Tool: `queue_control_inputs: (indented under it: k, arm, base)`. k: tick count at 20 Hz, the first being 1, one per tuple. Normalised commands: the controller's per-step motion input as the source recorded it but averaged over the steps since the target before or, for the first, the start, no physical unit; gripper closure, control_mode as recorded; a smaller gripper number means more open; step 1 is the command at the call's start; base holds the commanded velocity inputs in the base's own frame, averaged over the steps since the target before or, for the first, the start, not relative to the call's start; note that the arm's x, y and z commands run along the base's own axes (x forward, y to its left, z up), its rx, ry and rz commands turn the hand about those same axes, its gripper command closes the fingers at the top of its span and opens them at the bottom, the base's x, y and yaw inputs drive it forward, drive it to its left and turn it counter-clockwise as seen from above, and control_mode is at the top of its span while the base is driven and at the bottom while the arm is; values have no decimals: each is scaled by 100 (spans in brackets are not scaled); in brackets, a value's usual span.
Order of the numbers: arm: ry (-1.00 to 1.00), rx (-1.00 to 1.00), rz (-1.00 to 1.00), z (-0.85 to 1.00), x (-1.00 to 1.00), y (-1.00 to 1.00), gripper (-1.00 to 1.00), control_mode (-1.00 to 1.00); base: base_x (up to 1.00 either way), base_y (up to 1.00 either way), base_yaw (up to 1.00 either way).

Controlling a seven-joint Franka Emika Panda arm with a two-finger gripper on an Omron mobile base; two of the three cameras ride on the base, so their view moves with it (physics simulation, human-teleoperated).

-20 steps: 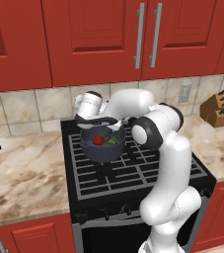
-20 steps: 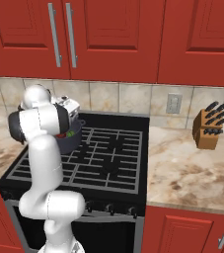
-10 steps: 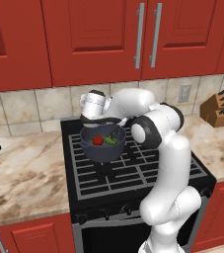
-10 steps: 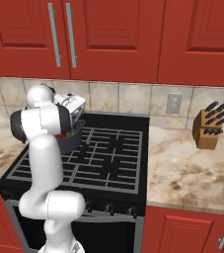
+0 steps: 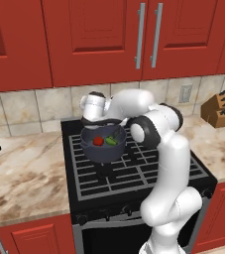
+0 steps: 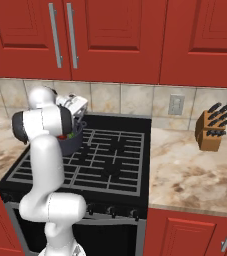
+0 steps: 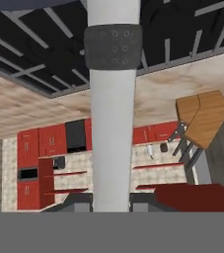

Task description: Put the bell pepper and avocado in the pot. Retrieve the spatula and lightly stir the vegetables in the pot.

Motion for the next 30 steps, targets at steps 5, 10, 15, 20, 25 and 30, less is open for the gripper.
queue_control_inputs:
  k: [5, 10, 15, 20, 25, 30]
  arm:
    - [0, -10, -2, -47, 14, 0, 100, -100]
    - [0, -5, -1, -21, 1, 0, 100, -100]
    - [0, -2, 0, 0, 0, 0, 100, -100]
    - [0, -3, 0, -1, 0, 2, 100, -100]
    - [0, -1, 0, 0, 0, 9, 100, -100]
    - [0, -2, 0, -1, 0, 12, 100, -100]
  base:
    - [0, 0, 0]
    - [0, 0, 0]
    - [0, 0, 0]
    - [0, 0, 0]
    - [0, 0, 0]
    - [0, 0, 0]
